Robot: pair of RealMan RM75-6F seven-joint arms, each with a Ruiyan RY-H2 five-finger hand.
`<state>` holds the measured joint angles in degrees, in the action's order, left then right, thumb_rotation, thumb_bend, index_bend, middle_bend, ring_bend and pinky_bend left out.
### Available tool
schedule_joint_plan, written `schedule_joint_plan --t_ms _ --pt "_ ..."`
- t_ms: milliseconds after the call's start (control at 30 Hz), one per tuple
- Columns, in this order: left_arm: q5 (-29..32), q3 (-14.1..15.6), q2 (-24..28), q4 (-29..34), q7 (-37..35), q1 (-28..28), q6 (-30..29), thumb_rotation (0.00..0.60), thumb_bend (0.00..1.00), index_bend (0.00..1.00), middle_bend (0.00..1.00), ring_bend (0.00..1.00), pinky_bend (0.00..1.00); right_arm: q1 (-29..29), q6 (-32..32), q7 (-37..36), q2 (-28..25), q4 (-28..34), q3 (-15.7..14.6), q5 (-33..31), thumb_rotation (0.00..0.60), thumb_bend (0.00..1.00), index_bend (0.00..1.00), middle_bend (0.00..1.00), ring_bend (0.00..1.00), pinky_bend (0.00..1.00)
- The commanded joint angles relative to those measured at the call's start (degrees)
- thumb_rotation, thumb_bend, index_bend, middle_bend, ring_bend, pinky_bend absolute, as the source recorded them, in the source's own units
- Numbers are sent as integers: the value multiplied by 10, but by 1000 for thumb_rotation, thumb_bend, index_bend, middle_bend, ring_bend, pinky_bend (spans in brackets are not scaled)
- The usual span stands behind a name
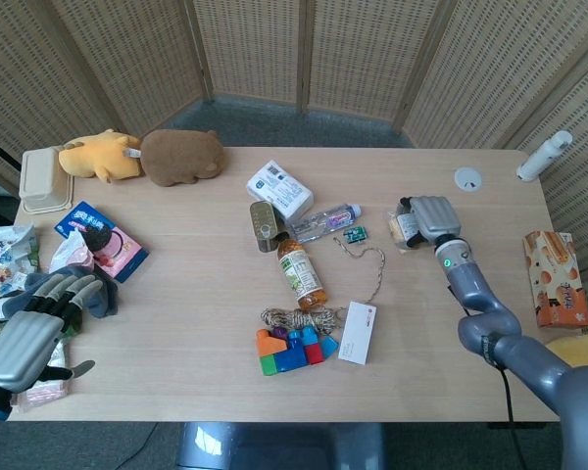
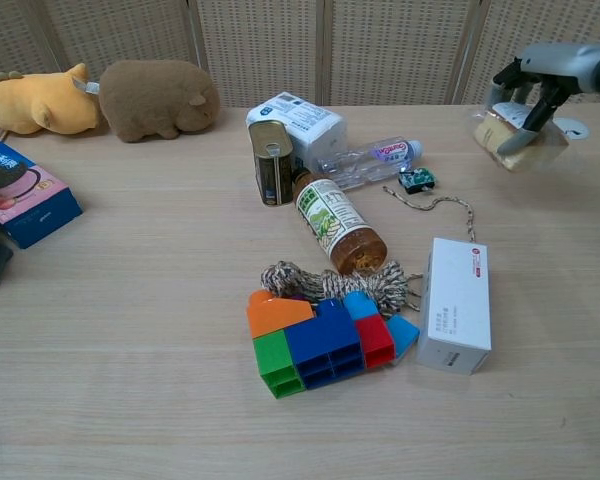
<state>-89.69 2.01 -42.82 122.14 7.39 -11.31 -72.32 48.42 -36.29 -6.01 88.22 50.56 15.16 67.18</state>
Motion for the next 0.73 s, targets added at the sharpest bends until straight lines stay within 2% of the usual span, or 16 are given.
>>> schedule_joint_plan --t_ms 33,200,300,500,733 --pt "-11 4 1 0 -7 7 -12 600 0 0 0 0 0 -66 -100 102 -139 212 17 -50 600 18 628 773 562 679" --pt "-29 9 3 -3 -20 15 -25 600 0 0 0 0 0 -95 -153 148 -211 335 26 -82 600 14 627 773 562 679" --pt "-40 13 1 -6 -26 20 -31 600 0 0 0 0 0 -104 -174 161 -238 381 29 -89 600 13 626 773 565 679" --pt "-51 19 -3 -15 -39 29 -43 600 0 0 0 0 0 -112 -196 177 -268 435 30 -96 600 12 627 775 573 680" --pt "-52 19 -7 -26 -51 29 -42 600 0 0 0 0 0 -111 -205 193 -275 457 24 -104 600 11 628 775 572 679"
